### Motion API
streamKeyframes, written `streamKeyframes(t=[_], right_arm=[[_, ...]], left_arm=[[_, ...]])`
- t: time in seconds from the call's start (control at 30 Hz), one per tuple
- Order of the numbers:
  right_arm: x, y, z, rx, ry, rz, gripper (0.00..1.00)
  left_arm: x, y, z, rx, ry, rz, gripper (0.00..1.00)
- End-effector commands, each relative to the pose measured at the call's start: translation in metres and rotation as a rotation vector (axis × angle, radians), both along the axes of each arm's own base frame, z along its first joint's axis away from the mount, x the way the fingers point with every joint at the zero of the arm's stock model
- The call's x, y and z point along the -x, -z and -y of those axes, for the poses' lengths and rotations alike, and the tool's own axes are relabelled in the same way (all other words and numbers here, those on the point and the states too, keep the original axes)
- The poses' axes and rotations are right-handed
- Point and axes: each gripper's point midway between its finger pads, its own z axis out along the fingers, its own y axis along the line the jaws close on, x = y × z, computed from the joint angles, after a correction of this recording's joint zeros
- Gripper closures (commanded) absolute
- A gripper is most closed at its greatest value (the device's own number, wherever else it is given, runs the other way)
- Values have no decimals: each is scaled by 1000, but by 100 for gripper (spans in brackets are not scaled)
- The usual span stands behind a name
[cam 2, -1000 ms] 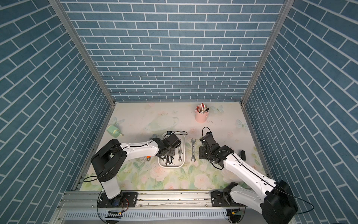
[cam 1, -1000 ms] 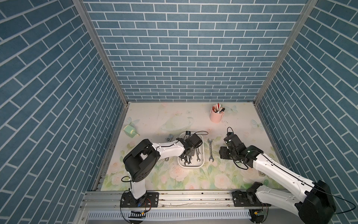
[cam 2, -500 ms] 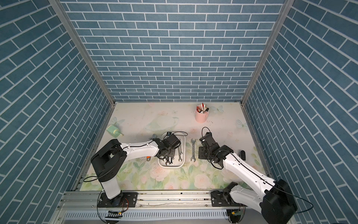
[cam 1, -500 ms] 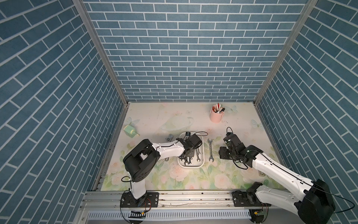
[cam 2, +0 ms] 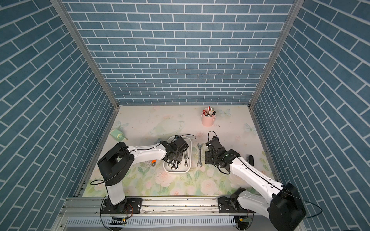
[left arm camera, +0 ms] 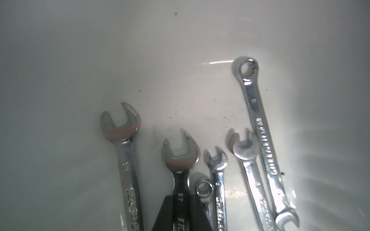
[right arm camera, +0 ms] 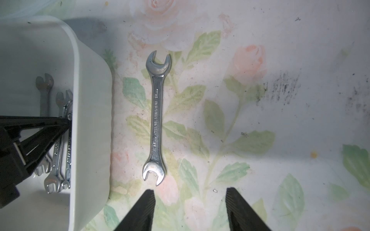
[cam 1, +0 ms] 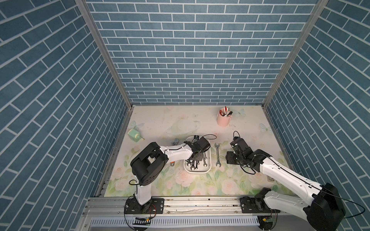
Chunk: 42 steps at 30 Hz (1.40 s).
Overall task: Take out the wrench from the storage box
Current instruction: Pick up the wrench from the storage box.
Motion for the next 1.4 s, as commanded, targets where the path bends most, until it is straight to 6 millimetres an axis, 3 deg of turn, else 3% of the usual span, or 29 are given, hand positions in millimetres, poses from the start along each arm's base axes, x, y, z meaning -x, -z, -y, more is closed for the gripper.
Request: streamKeyframes(t=[0.0, 0.23, 0.8, 1.1, 1.37], right_arm=[[-4, -7, -2, -11, 5, 16, 40], [-7, -11, -3, -5, 1, 22, 40], [-6, -14, -1, -7, 5, 27, 40], [-6, -15, -2, -12, 5, 27, 40], [-5, -16, -1, -16, 7, 28, 40]], left_arm=[[17, 26, -19, -91, 15, -95, 85], [9, 13, -11, -73, 33, -66, 87], [-14, -47, 2, -21, 40, 31, 90], [-24, -81, -8, 9, 15, 80, 89], [-36, -101, -31, 10, -26, 109, 89]])
